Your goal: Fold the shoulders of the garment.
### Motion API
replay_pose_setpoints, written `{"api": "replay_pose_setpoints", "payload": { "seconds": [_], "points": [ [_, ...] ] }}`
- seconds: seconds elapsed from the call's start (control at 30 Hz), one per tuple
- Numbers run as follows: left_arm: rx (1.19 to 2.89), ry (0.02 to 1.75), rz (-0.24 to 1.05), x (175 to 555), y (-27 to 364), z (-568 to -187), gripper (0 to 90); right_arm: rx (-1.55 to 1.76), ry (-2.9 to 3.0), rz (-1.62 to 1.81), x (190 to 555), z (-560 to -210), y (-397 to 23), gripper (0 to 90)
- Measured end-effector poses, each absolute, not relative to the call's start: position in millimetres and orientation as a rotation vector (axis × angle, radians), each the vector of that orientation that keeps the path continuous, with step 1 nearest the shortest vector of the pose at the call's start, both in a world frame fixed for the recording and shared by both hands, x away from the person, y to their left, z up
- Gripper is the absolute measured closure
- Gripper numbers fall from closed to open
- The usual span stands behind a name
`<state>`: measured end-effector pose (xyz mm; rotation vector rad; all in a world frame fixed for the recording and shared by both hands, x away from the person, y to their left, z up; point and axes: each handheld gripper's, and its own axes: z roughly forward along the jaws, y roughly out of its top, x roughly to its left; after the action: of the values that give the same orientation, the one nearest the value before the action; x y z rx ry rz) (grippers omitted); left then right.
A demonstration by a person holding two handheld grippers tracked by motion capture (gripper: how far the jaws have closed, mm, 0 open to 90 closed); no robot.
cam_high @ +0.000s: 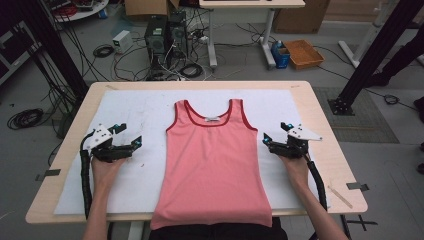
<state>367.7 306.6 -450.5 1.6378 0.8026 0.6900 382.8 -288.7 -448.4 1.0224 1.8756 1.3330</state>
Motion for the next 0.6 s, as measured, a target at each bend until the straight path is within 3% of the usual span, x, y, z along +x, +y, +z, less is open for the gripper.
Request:
{"api": "replay_pose_setpoints", "payload": {
  "seconds": [0.17, 0.6],
  "points": [
    [1.501, 0.830, 0.662, 364.3, 319.0, -453.0, 18.7, 1.069, 1.850, 1.368, 384.8, -448.4, -293.6, 18.8],
    [1.539, 0.817, 0.693, 363.6, 314.9, -452.3, 18.7, 1.028, 1.856, 1.329, 381.9, -448.8, -288.8, 18.8]
  ]
}}
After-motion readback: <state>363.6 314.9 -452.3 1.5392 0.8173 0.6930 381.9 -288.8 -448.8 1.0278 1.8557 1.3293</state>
